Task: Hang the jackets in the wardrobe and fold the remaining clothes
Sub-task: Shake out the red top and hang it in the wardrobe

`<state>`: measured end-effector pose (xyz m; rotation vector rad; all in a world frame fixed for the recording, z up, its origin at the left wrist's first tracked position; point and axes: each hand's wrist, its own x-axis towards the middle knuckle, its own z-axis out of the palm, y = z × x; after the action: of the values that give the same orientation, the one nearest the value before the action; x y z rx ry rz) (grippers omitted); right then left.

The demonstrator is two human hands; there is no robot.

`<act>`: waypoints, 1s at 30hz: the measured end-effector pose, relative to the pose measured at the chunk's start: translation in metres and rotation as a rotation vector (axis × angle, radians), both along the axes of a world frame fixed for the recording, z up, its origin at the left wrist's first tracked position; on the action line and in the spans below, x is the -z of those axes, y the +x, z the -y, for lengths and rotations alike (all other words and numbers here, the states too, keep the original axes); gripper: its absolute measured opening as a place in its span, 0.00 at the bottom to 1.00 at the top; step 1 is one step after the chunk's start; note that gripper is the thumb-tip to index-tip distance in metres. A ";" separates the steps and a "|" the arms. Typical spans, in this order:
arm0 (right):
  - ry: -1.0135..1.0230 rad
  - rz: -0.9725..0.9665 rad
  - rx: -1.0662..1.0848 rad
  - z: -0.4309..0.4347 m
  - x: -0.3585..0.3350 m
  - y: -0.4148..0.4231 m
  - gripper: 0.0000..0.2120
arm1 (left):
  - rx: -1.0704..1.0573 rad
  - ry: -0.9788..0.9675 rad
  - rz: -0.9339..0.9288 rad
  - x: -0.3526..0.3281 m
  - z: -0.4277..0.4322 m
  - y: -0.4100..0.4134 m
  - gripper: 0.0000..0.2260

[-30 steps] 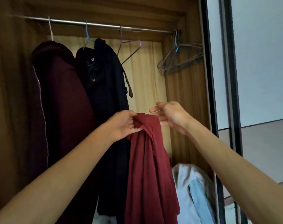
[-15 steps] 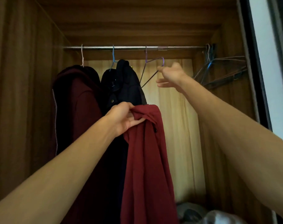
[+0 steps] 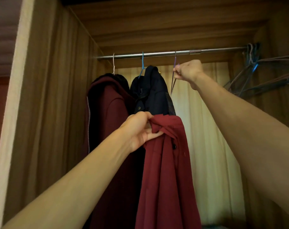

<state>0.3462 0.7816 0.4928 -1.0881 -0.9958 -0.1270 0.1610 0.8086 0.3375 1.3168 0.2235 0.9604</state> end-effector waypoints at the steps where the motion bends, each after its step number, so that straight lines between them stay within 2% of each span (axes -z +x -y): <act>1: 0.050 0.005 0.014 0.000 0.000 0.000 0.06 | 0.006 -0.001 0.001 0.000 0.000 -0.001 0.11; 6: 0.181 -0.015 0.042 0.012 0.011 0.011 0.08 | 0.029 -0.005 0.005 0.007 -0.008 0.002 0.10; 10: 0.184 -0.050 0.128 0.028 0.024 0.031 0.10 | 0.042 -0.006 -0.053 0.017 -0.010 0.014 0.06; 19: 0.173 0.057 0.224 0.031 0.018 0.005 0.06 | 0.130 -0.019 -0.084 0.027 -0.008 0.006 0.08; 25: 0.250 0.031 0.092 0.064 0.100 -0.020 0.09 | 0.167 -0.036 -0.060 0.040 0.002 -0.003 0.10; 30: 0.348 -0.061 0.021 0.120 0.195 -0.054 0.07 | 0.260 -0.138 -0.121 0.078 0.016 0.000 0.08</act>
<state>0.2921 0.6615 0.2975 -0.7792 -0.8686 -0.2721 0.1606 0.7925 0.2598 1.2425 0.2018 0.6360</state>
